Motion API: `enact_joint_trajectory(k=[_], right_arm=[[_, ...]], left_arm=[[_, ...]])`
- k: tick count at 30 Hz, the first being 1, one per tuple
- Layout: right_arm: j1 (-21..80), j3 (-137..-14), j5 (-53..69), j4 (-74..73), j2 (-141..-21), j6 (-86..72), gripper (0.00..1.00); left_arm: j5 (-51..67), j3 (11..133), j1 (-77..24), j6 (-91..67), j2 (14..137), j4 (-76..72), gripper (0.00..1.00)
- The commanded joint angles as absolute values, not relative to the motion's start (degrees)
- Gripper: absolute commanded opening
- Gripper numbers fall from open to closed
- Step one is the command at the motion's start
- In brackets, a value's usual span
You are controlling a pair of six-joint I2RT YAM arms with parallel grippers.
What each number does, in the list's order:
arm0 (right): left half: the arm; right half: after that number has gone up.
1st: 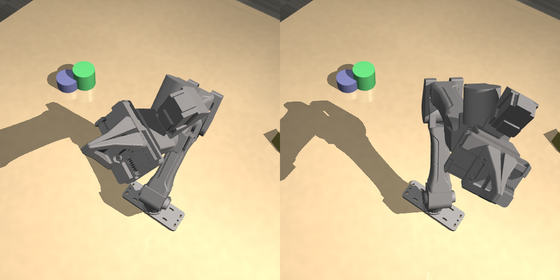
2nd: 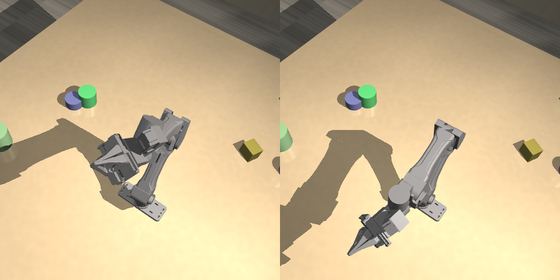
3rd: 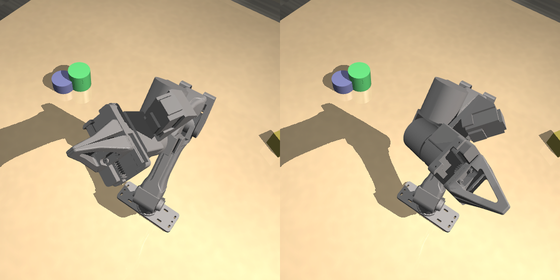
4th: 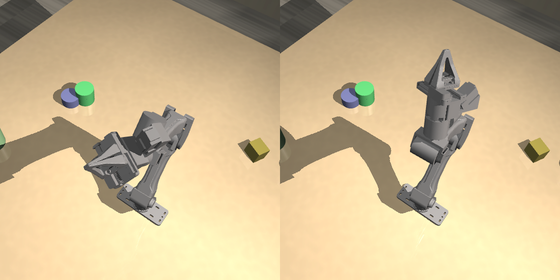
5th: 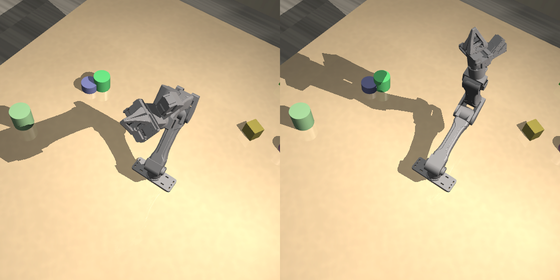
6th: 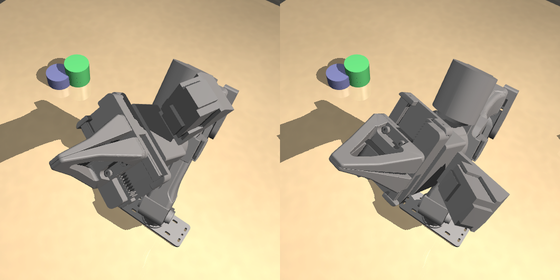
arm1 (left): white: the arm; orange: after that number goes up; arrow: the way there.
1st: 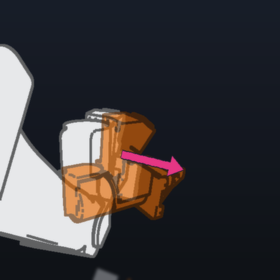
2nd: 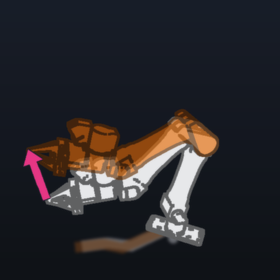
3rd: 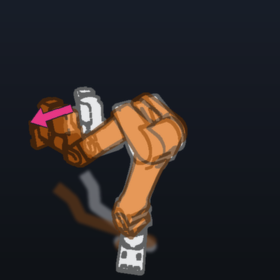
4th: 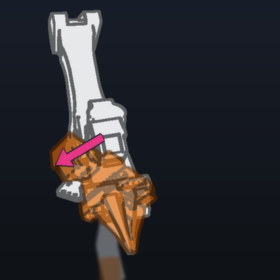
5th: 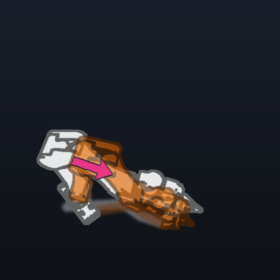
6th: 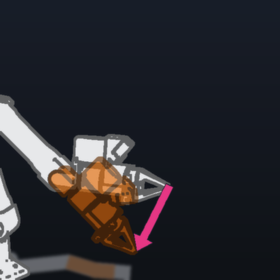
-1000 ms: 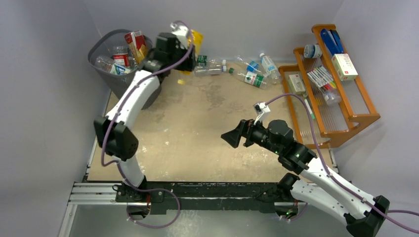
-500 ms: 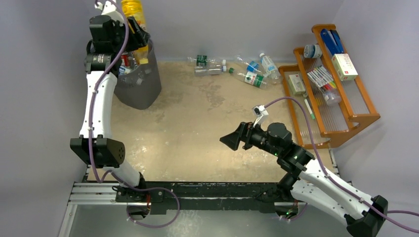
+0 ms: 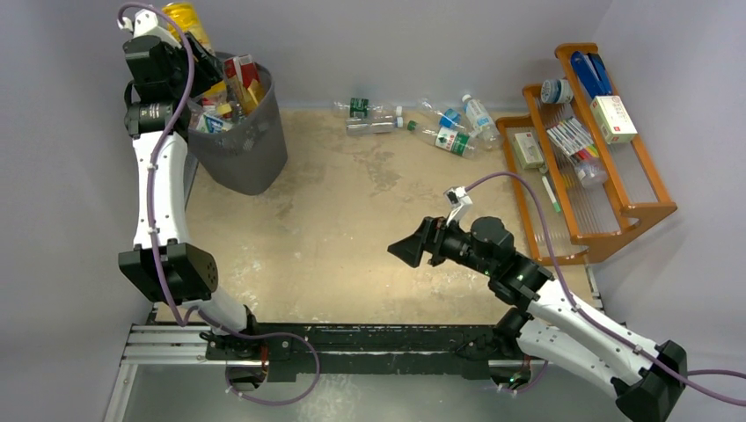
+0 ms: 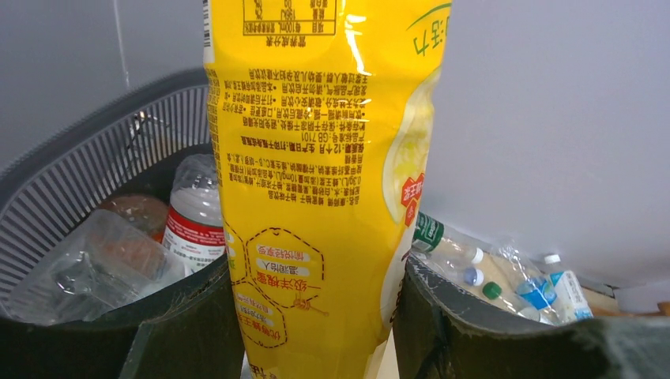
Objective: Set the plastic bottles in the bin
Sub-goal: Place the plastic bottle in the trash bin.
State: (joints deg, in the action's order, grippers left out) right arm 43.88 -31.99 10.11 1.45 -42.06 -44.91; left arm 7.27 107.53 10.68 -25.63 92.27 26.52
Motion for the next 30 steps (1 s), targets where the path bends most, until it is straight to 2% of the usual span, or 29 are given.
enact_joint_trajectory(k=[1,6,9,13,22,26,30], right_arm=[[44.0,-32.1,11.4,5.5,-42.5,-45.5,1.0],[44.0,-32.3,11.4,5.9,-43.5,-45.4,1.0],[44.0,-32.3,11.4,6.0,-43.9,-45.4,1.0],[44.0,-32.1,11.5,7.0,-45.1,-45.2,1.0],[44.0,-32.8,12.0,8.1,-48.2,-44.3,1.0],[44.0,-34.2,11.6,5.9,-48.8,-42.7,1.0],[44.0,-34.9,11.2,2.3,-48.2,-41.5,1.0]], left_arm=[[4.6,110.1,12.1,-27.8,94.8,22.3,0.52],[2.9,112.6,12.8,-29.6,99.3,24.4,0.56],[1.4,113.1,12.9,-29.8,101.2,25.9,0.71],[2.2,113.8,13.1,-30.9,101.3,27.4,0.76],[0.1,116.8,13.3,-28.8,91.3,33.4,0.81],[4.3,114.6,13.2,-30.1,85.4,35.0,0.82],[10.7,107.0,13.2,-32.0,78.6,34.8,0.83]])
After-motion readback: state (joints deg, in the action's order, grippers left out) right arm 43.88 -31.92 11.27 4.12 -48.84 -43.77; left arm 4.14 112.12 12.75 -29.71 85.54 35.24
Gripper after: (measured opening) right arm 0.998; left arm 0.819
